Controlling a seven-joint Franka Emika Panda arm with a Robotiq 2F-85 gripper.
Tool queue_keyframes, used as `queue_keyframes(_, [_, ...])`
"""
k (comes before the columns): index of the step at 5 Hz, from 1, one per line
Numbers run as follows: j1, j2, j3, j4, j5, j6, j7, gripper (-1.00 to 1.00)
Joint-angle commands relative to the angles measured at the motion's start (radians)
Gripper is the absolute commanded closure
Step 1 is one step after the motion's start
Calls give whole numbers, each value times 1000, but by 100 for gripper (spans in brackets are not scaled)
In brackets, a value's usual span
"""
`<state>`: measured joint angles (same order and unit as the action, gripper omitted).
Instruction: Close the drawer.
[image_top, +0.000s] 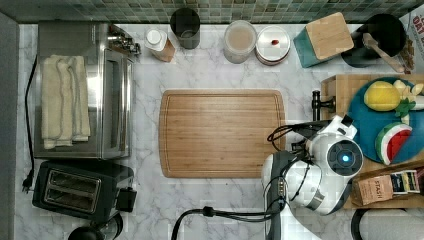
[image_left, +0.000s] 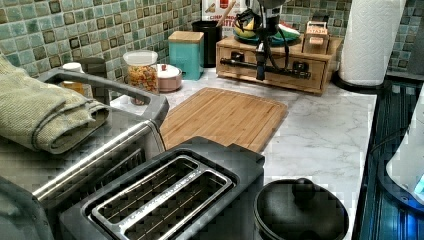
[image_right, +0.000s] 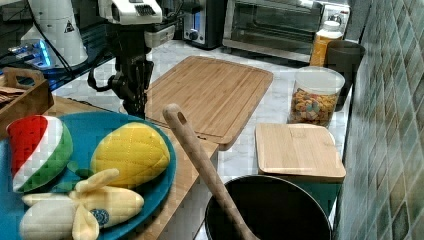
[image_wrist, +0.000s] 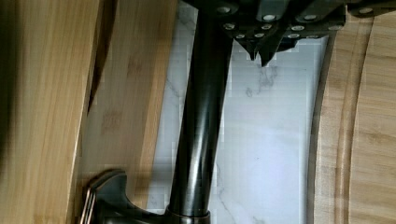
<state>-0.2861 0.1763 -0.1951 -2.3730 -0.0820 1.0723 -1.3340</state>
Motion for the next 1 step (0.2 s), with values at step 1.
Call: queue_keyframes(1, [-96, -59, -113, 101, -23, 61, 29, 100])
